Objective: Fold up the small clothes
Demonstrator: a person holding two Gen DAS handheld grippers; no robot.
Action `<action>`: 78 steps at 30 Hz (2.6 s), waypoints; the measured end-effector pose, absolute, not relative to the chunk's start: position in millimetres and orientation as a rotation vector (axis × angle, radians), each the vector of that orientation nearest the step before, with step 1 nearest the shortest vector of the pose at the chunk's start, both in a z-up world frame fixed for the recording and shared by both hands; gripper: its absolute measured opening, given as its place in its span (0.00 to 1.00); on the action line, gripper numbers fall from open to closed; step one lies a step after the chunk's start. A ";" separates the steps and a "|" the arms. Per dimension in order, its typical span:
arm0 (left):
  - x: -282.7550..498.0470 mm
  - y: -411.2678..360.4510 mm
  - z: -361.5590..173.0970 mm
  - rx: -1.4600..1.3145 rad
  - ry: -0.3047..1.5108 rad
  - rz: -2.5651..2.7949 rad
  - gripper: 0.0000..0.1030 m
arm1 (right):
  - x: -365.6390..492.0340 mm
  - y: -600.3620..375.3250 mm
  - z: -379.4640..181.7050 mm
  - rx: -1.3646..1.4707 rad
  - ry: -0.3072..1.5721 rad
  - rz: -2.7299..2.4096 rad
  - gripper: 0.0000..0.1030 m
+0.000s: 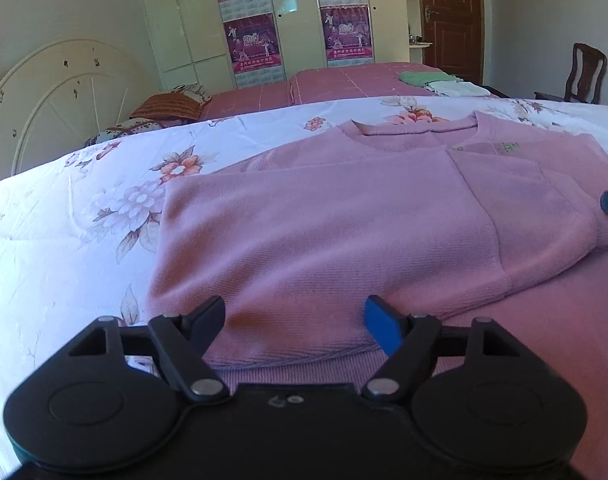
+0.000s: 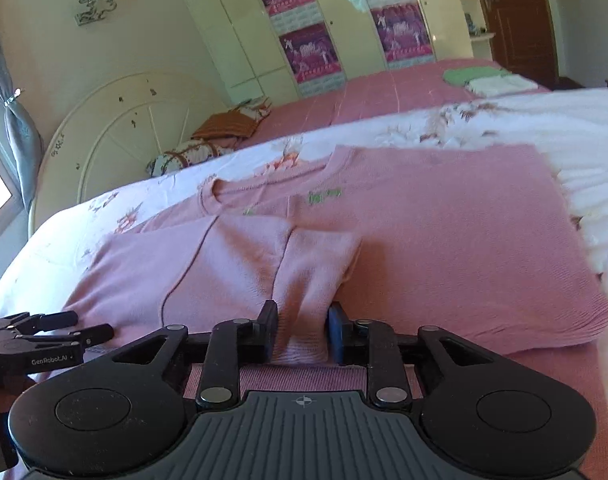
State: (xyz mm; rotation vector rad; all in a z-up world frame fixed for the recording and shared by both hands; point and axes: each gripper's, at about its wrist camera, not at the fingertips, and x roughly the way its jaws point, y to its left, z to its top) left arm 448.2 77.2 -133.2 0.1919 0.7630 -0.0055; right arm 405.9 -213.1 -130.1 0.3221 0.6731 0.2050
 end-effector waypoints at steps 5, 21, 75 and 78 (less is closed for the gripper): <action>451.0 93.0 -135.5 0.055 0.784 0.021 0.80 | 416.7 -219.7 -141.8 0.284 0.761 0.218 0.24; 470.1 119.0 -117.2 0.017 0.709 0.017 0.74 | 432.8 -217.7 -138.5 0.194 0.719 0.211 0.07; 437.8 156.5 -125.1 -0.065 0.686 -0.171 0.77 | 418.6 -201.8 -138.4 0.300 0.741 0.124 0.07; 440.3 156.2 -133.5 -0.093 0.742 -0.176 0.79 | 410.8 -205.9 -130.9 0.330 0.703 0.118 0.07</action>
